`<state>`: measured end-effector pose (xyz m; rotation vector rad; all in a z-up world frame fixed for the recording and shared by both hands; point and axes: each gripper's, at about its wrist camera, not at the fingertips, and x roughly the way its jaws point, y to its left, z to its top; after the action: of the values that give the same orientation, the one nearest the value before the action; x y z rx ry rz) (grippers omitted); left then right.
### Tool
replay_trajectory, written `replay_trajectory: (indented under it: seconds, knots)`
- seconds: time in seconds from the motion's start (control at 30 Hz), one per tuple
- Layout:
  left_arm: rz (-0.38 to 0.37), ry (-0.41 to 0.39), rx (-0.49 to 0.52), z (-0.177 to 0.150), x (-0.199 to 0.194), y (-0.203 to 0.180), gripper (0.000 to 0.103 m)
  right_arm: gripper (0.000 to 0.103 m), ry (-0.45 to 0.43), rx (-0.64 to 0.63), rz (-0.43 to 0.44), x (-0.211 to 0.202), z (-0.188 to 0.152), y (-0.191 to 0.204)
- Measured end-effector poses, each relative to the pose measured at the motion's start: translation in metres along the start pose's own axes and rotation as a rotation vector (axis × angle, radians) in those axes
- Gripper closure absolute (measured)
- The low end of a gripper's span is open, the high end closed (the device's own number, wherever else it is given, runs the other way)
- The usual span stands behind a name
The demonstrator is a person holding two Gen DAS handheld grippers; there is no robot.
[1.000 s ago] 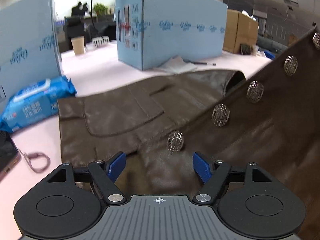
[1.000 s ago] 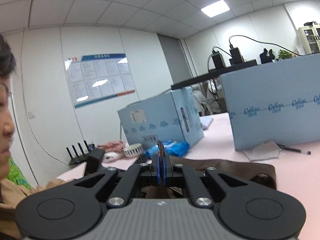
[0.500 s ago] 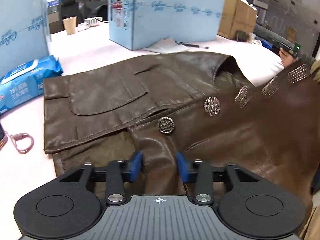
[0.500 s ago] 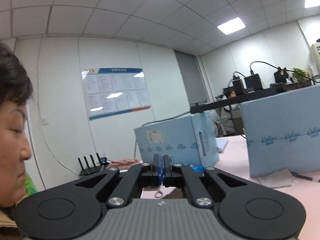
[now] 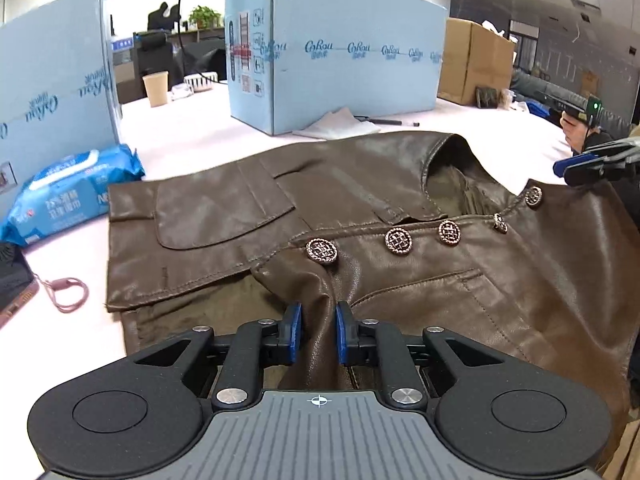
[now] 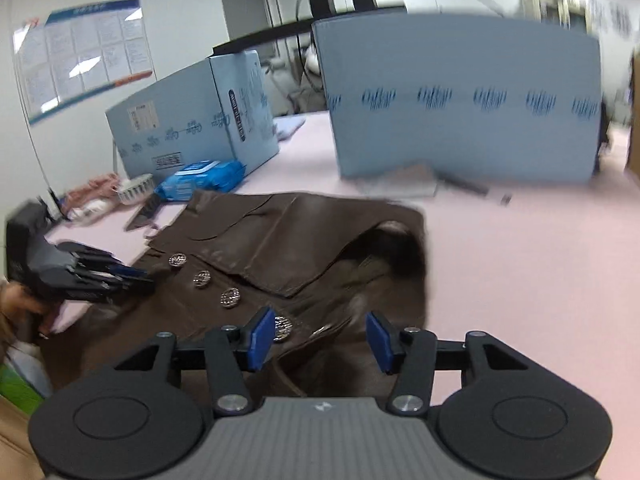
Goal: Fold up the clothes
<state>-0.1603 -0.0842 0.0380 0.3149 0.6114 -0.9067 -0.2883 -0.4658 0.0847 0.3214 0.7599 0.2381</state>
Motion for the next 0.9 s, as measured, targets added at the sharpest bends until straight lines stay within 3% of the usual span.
replay_trajectory:
  seconds: [0.1, 0.17, 0.23, 0.33, 0.6, 0.8, 0.9]
  knots:
    - [0.006, -0.022, 0.007, 0.003, -0.008, -0.001, 0.086, 0.042, 0.131, 0.021, -0.049, 0.017, 0.008, 0.000]
    - [0.013, -0.036, 0.012, 0.003, -0.012, -0.003, 0.086, 0.051, 0.215, 0.014, -0.055, 0.034, 0.010, 0.000]
    - [0.016, -0.052, 0.008, 0.003, -0.016, -0.003, 0.086, 0.095, 0.249, 0.022, 0.005, 0.046, 0.008, 0.003]
    - [0.027, -0.081, -0.007, 0.000, -0.027, -0.004, 0.086, 0.100, 0.235, -0.014, 0.033, 0.052, 0.002, 0.012]
    - [0.108, -0.183, -0.089, -0.016, -0.072, 0.009, 0.086, 0.100, -0.012, -0.013, 0.192, 0.011, -0.009, 0.033]
    - [0.242, -0.200, -0.064, 0.005, -0.071, 0.032, 0.086, 0.100, -0.040, 0.040, 0.270, 0.047, 0.015, 0.024]
    - [0.256, -0.138, -0.062, 0.013, -0.045, 0.048, 0.086, 0.100, -0.019, 0.071, 0.262, 0.076, 0.030, 0.013]
